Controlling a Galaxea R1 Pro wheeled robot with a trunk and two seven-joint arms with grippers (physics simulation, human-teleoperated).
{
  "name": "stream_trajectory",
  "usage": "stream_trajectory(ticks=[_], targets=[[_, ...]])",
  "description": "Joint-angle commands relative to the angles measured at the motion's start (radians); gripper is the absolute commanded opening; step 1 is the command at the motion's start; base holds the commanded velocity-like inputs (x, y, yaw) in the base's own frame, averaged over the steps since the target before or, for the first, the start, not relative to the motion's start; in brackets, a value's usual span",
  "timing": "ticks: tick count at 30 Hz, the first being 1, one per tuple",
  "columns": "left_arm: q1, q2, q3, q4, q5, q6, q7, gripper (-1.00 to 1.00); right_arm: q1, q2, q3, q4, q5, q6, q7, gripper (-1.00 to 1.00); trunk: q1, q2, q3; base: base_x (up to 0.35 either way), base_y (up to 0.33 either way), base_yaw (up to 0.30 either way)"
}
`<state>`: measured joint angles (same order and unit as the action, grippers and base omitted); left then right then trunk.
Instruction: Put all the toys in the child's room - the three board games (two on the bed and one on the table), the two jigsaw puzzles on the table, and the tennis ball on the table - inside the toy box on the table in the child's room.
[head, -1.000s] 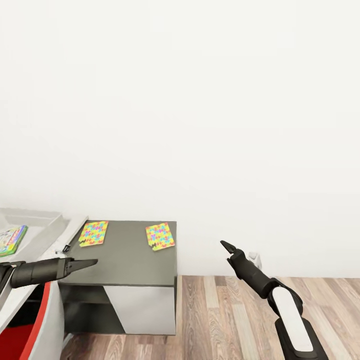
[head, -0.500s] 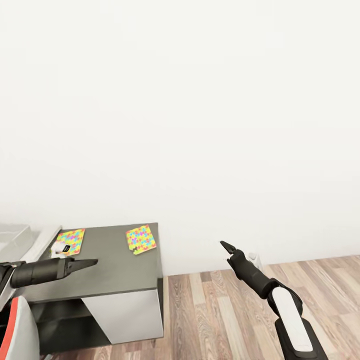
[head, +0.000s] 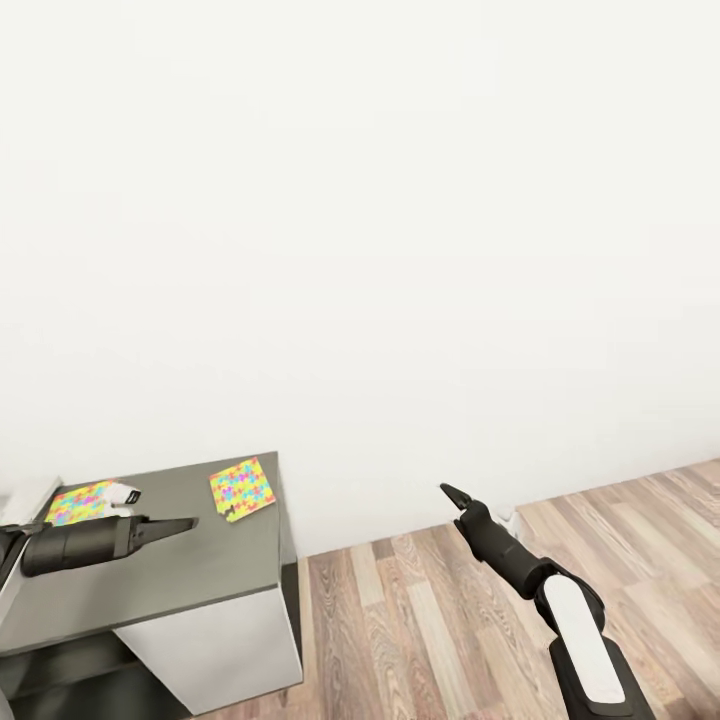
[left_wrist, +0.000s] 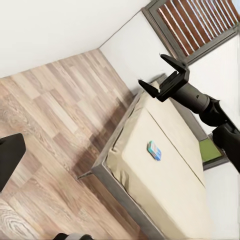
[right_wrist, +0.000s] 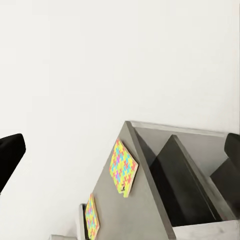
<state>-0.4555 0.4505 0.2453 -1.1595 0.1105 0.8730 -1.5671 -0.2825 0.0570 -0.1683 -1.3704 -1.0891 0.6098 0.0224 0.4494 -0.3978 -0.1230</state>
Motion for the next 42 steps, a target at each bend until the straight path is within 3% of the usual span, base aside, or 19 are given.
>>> stream_trajectory(ticks=[1,14,17,21,25,31,36,42], targets=[[0.000,0.001,0.000,0.000,0.000,0.011,-0.004,1.00,-0.001,0.001,-0.003,0.001,0.000,0.007,0.002,1.00,0.001,-0.002,-0.002,0.000,0.000,-0.277],[0.000,-0.003,-0.001,0.001,0.000,0.010,-0.004,1.00,-0.001,0.000,-0.002,0.012,0.003,0.003,-0.001,1.00,0.001,-0.002,-0.002,0.000,0.000,-0.277],[0.000,-0.002,0.000,0.001,0.000,0.010,-0.004,1.00,-0.001,-0.020,-0.004,0.005,0.012,0.007,-0.004,1.00,0.001,-0.002,-0.002,0.000,0.000,-0.277],[0.000,-0.001,0.000,0.002,0.000,0.010,-0.004,1.00,0.000,-0.072,-0.003,-0.012,0.015,0.014,-0.005,1.00,0.001,-0.002,-0.002,0.000,0.000,-0.276],[0.000,-0.002,0.000,0.004,0.000,0.009,-0.004,1.00,0.006,-0.104,-0.003,-0.027,0.011,0.028,-0.003,1.00,0.001,-0.002,-0.002,0.000,0.000,-0.276],[0.002,-0.005,-0.002,0.007,0.000,0.001,-0.004,1.00,0.089,-0.122,-0.008,-0.080,0.013,0.064,-0.002,1.00,0.001,-0.002,-0.002,0.000,0.000,-0.276],[0.012,-0.005,-0.002,0.020,-0.001,-0.002,-0.004,1.00,0.158,-0.124,-0.067,-0.094,0.009,0.075,0.003,1.00,0.001,-0.002,-0.002,0.000,0.000,-0.276],[0.025,-0.003,0.000,0.024,0.000,-0.003,-0.004,1.00,0.211,-0.124,-0.095,-0.097,0.010,0.077,0.008,1.00,0.001,-0.002,-0.002,0.000,0.000,-0.279]])
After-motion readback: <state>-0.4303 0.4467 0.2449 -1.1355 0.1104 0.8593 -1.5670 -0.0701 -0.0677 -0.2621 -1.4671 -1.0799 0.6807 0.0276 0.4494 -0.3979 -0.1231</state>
